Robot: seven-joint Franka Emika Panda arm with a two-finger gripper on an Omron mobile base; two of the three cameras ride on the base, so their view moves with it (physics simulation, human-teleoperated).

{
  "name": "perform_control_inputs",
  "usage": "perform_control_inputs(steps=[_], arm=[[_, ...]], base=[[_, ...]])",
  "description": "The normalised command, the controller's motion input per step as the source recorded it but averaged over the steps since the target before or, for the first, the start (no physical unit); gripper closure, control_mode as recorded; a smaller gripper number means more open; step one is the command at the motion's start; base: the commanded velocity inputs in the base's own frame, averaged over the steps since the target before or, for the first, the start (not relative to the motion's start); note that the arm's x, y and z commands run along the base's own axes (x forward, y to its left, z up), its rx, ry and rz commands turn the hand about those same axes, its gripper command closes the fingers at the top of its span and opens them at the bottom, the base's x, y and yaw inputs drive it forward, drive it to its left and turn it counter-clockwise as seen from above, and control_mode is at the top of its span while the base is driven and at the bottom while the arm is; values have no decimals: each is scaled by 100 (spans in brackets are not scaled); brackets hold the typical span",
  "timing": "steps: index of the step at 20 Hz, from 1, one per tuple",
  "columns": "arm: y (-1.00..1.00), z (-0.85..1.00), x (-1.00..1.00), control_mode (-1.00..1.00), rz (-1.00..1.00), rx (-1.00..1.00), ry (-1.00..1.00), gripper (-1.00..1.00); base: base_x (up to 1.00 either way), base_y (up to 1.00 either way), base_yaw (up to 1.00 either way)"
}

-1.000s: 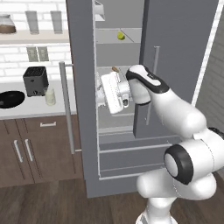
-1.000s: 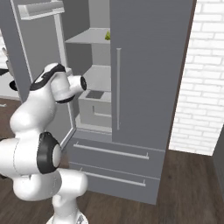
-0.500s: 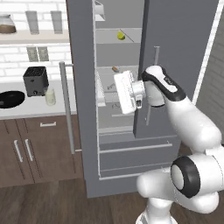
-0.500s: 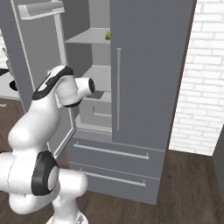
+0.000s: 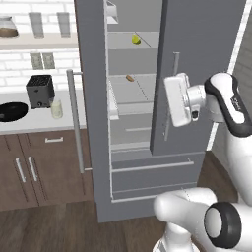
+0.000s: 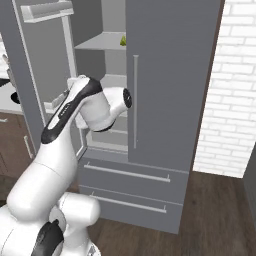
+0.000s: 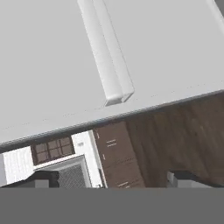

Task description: Grab a lemon wedge from the fridge and one ice cube from the ice bowl, and put them in the glass of lemonade.

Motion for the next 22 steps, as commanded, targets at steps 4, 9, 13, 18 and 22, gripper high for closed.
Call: perform_control_inputs(steps=[4,9,13,18,22], arm=[[-100,0,-32,-100,5,-55,-26,-100],[-100,0,-13,-100,8,-72,-25,-100],[-98,0,-1,-100,12,-84,-38,-100],[-59,-31,40,-100,5,-67,-31,-100],[-16,-36,97,-100,12,-6,0,-100]], base=[[0,0,0],[0,0,0],[0,0,0],[0,0,0],[0,0,0]])
